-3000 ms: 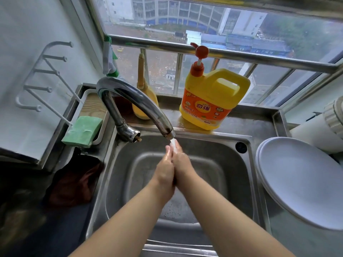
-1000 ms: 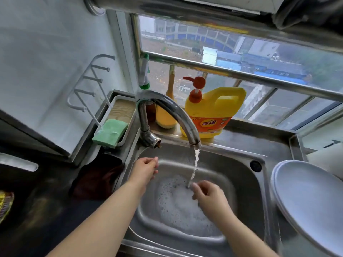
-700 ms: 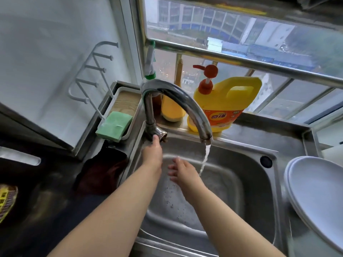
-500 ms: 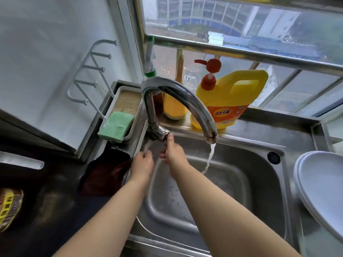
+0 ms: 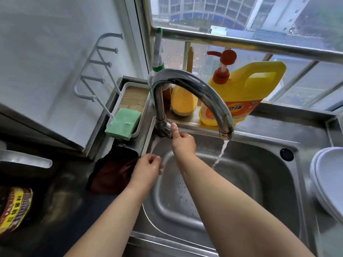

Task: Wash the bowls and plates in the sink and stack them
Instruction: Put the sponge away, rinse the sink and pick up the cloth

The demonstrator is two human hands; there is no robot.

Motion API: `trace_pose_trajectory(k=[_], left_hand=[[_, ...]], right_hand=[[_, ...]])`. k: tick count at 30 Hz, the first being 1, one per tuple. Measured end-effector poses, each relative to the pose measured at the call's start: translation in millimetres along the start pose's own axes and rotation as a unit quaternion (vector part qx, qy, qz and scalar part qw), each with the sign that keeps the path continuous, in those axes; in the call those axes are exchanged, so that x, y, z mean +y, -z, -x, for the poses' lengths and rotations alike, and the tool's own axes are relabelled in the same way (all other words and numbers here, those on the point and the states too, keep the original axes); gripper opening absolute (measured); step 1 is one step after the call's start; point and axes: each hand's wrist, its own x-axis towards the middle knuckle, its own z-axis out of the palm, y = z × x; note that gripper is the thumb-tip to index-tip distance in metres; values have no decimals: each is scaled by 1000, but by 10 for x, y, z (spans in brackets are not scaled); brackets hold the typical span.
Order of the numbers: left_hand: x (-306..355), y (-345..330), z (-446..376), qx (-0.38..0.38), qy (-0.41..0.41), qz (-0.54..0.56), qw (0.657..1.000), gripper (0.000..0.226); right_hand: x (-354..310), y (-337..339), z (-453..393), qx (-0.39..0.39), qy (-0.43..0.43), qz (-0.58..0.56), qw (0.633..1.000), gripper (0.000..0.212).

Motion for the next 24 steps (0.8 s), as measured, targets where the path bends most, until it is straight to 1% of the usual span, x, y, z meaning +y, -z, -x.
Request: trace_pose_trajectory(k=[2, 4, 6, 8, 10, 11, 12, 13, 14, 15, 16, 17, 18, 19, 20, 21, 22, 24], left_hand=[[9, -13, 8, -6, -1, -9, 1000, 19], [33, -38, 31, -10, -7, -23, 1000, 19], [53, -77, 58, -18, -13, -27, 999, 18], [83, -134, 115, -34, -7, -28, 999, 16], [92, -198, 160, -47, 1, -28, 998, 15], [112, -235, 179, -52, 3, -26, 998, 15], [142, -271, 202, -56, 3, -23, 998, 15], [171, -306, 223, -59, 1, -18, 998, 15], [208, -337, 247, -63, -2, -15, 998, 14], [248, -362, 273, -66, -4, -12, 998, 14], [294, -387, 305, -68, -9, -9, 998, 14], [338, -408, 333, -69, -15, -6, 997, 14], [378, -425, 358, -70, -22, -6, 997, 14], [411, -436, 381, -71, -27, -7, 997, 14], [440, -442, 401, -72, -31, -8, 997, 14], [460, -443, 414, -73, -32, -9, 997, 14], [474, -435, 424, -71, -33, -10, 997, 14], [489, -402, 428, -64, -35, -12, 997, 14]], right_hand=[[-9, -2, 41, -21, -3, 3, 1000, 55], [49, 41, 156, -62, -11, 12, 998, 55], [226, 198, 363, -111, -6, 43, 993, 43], [455, 532, 568, -121, 10, 152, 981, 27], [552, 952, 705, -78, 29, 231, 969, 20], [488, 1174, 751, -43, 54, 237, 969, 19], [368, 1376, 751, 0, 98, 222, 970, 17], [175, 1556, 734, 49, 168, 204, 963, 13], [-60, 1715, 698, 100, 256, 207, 939, 8], [-308, 1841, 636, 152, 343, 231, 898, 13], [-569, 1944, 552, 198, 419, 266, 845, 24], [-805, 2023, 435, 222, 478, 309, 792, 36], [-1023, 2081, 303, 218, 503, 362, 754, 46], [-1214, 2107, 177, 192, 495, 418, 737, 55], [-1356, 2118, 58, 160, 462, 475, 732, 60], [-1441, 2114, -38, 130, 426, 517, 731, 61], [-1472, 2098, -111, 106, 402, 533, 737, 59], [-1474, 2063, -184, 90, 383, 504, 769, 52]])
